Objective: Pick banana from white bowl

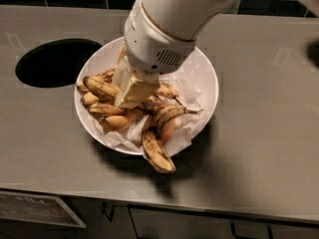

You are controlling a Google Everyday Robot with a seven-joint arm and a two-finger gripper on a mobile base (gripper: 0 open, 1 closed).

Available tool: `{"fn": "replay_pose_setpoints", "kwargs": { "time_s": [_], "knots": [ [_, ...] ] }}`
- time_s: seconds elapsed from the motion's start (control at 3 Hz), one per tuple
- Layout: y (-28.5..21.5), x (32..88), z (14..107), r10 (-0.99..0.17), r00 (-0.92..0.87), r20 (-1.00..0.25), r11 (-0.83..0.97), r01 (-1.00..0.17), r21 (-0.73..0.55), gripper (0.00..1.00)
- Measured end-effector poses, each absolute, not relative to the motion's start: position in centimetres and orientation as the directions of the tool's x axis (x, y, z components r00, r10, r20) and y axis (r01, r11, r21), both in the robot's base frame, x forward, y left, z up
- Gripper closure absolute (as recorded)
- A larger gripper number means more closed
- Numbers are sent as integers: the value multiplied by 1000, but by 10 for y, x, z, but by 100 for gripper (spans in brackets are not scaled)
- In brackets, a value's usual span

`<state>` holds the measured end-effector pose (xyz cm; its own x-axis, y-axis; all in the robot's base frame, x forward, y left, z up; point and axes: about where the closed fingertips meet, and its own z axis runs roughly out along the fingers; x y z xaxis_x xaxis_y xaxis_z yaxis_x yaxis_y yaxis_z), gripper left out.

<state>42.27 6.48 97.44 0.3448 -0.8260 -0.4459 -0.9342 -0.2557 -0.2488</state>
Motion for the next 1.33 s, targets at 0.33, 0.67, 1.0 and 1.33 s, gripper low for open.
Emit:
{"fn": "replay_pose_setpoints", "kwargs": {
  "time_s": [0.33, 0.67, 1.0, 1.33],
  "knots": [
    [68, 400, 1018, -844, 378, -381, -264, -910, -319, 100],
    [70, 384, 1046, -851, 401, -339, -268, -887, -377, 100],
    [70, 384, 1047, -851, 401, -339, -268, -887, -377, 100],
    [70, 384, 1047, -851, 401, -339, -268, -887, -377, 100]
  ]
}}
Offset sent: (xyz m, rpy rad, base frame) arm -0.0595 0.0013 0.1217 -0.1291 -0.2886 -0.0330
